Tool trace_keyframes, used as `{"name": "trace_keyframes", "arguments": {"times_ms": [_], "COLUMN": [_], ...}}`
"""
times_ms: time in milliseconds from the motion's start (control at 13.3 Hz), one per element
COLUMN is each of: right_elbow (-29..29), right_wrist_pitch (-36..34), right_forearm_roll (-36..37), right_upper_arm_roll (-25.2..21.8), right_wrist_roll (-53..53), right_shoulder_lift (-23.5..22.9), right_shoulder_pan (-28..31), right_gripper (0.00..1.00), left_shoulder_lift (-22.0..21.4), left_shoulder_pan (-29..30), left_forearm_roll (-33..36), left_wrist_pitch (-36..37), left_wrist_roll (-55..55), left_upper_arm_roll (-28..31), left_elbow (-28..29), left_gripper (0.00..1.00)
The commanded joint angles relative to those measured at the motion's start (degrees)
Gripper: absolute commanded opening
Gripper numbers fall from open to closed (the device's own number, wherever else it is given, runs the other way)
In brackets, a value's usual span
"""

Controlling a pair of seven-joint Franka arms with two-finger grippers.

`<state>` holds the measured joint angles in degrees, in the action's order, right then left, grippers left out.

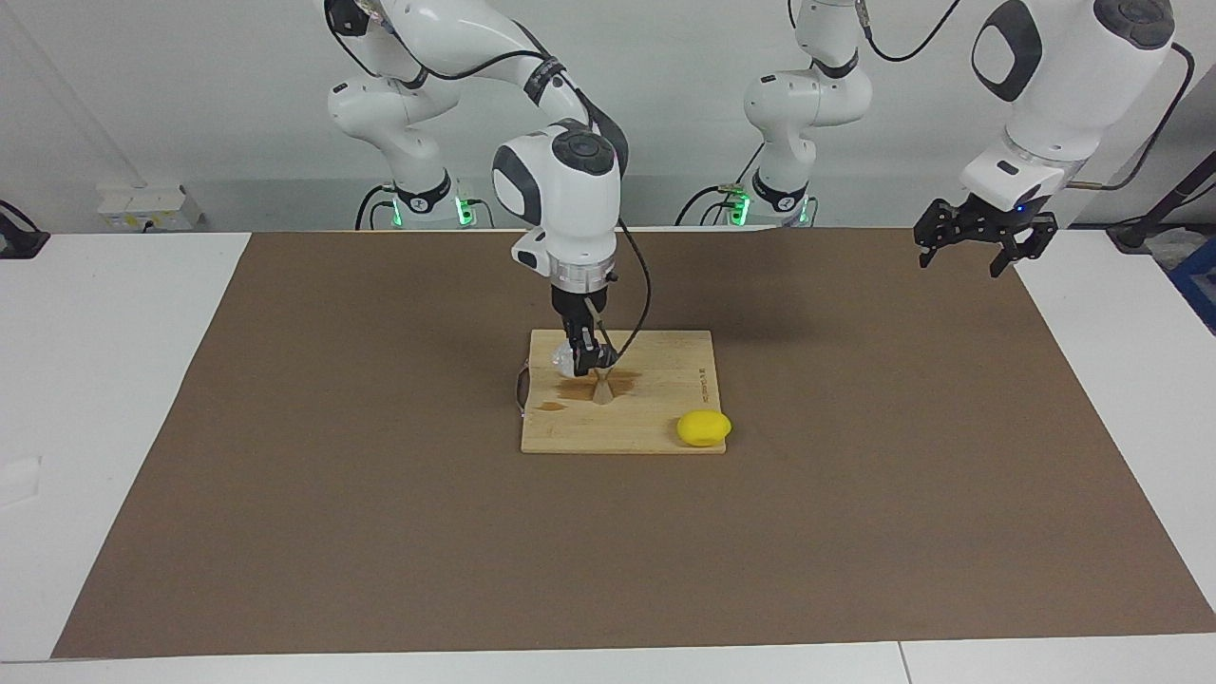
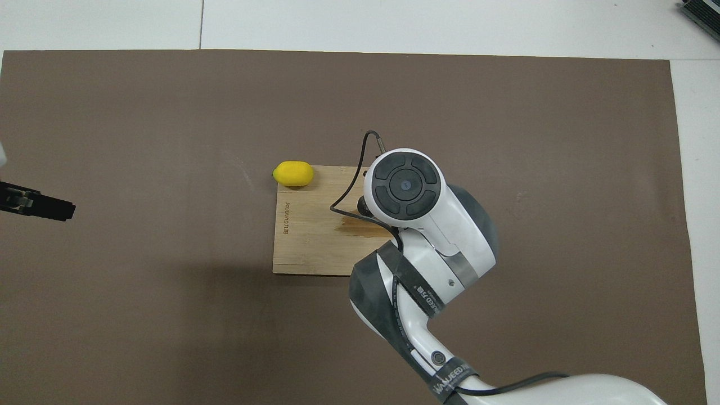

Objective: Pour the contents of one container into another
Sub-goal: 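Tilt the glass with the right gripper to pour into the metal cup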

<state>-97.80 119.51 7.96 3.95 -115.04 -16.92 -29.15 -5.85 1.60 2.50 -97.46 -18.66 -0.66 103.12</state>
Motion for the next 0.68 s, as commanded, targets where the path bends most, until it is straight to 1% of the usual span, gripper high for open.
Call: {"name": "trace_keyframes", "arguments": {"times_ms": [0, 451, 601], "right_elbow": [-1.0, -1.1, -1.3], "right_wrist_pitch": [1.3, 1.7, 1.7], "right_forearm_roll": [-1.9, -4.7, -6.5], "right_upper_arm_roll": [0.2, 0.2, 0.2], "right_wrist_roll": [1.1, 3.0, 4.6], "right_shoulder_lift": [0.9, 0.9, 0.8], "right_shoulder_pan": [0.5, 1.5, 2.1], "right_gripper": [0.0, 0.0, 0.0], "left_shoulder_lift": [-1.2, -1.0, -0.7], "left_shoulder_pan": [-0.9, -0.9, -0.9], "left_forearm_roll": [0.9, 0.9, 0.7], "left_wrist_pitch": [-1.1, -1.1, -1.2], "left_wrist_roll": [1.1, 1.3, 4.4], "left_upper_arm_roll": [0.5, 0.5, 0.5], "left_elbow": [1.3, 0.9, -0.2], "left_gripper": [1.0, 1.0, 1.0]}}
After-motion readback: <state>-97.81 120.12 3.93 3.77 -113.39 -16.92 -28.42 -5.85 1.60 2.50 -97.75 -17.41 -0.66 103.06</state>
